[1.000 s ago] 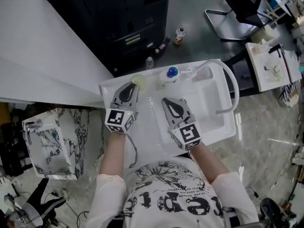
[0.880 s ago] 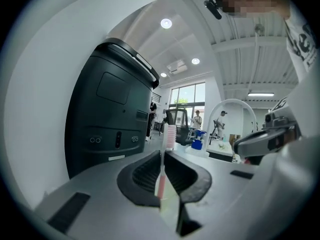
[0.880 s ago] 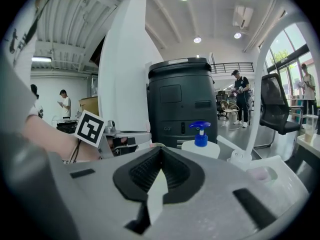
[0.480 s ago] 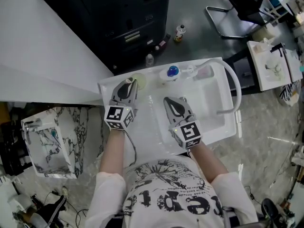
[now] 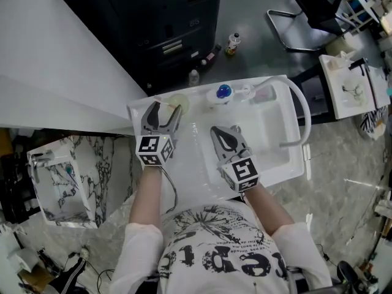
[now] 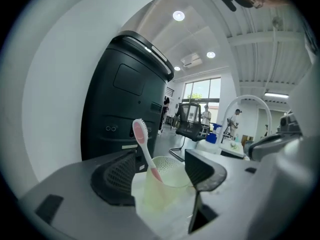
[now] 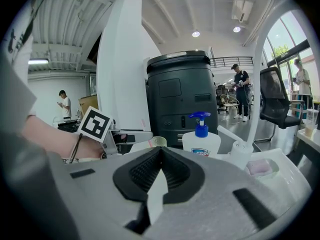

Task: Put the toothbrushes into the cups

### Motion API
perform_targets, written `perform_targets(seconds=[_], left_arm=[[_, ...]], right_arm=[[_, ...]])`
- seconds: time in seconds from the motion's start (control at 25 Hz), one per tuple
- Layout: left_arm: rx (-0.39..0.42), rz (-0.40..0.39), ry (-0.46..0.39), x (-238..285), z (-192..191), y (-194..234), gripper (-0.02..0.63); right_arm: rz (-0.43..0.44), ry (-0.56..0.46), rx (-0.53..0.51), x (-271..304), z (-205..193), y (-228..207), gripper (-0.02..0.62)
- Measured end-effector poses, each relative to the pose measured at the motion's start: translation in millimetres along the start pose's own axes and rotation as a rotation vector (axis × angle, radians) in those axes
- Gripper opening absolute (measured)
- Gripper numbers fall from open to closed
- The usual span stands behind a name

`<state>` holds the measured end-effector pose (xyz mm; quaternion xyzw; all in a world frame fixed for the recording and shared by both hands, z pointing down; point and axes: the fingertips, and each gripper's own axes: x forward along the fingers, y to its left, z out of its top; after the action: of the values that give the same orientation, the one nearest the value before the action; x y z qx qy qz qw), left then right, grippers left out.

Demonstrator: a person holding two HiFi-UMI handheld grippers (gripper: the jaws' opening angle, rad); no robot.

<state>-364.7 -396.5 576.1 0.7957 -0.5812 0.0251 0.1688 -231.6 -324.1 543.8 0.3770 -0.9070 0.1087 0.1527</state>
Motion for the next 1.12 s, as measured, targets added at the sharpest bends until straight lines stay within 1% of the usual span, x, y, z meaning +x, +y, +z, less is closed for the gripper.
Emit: perform_targets(seconds=[0.12,0.16,0.24,0.28,0.36,0.4,0.48,0.64,0.72,0.84,0.92,1.0,1.12], left_arm=[[-0.041,0.063,0.036,-16,-5,8,0.279],[-0.044,0.079,0.04,-23,-5,10,0.278],[-0.017,0.102,0.029,-37,0,9,0.271],[0.006,0.118,0.016,-43,5,7,0.221],[0.044,0.153,-0.02,-57,17,4,0.067],[0.055,0.161,-0.033,-63,22,0,0.04],[0.074,0.154,-0.045,-75,31,-13,0.029],[0.167,0.154,-0.049,-97,49,-42,0.015],[0.195,0.143,-0.075,-110,60,-59,0.014],[0.208,0.097,-0.154,-134,83,-90,0.014],[0.196,0.066,-0.195,-151,97,-109,0.014],[0.19,0.05,-0.216,-164,107,-123,0.014],[0.221,0.059,-0.23,-180,116,-138,0.014]], right_arm=[[0.008,-0.002,-0.002,-3,2,2,-0.008],[0.014,-0.001,-0.006,-5,3,4,-0.007],[0.029,0.0,-0.016,-7,4,8,-0.008],[0.036,-0.003,-0.022,-9,5,10,-0.008],[0.048,-0.014,-0.03,-13,10,13,-0.008],[0.053,-0.02,-0.034,-16,12,15,-0.008],[0.06,-0.039,-0.039,-25,20,18,-0.008],[0.069,-0.08,-0.051,-45,39,22,-0.007],[0.07,-0.097,-0.064,-56,46,22,-0.008],[0.074,-0.129,-0.084,-71,57,24,-0.008],[0.079,-0.152,-0.094,-80,65,27,-0.008],[0.083,-0.177,-0.11,-89,73,28,-0.008],[0.089,-0.216,-0.137,-102,85,34,-0.008]])
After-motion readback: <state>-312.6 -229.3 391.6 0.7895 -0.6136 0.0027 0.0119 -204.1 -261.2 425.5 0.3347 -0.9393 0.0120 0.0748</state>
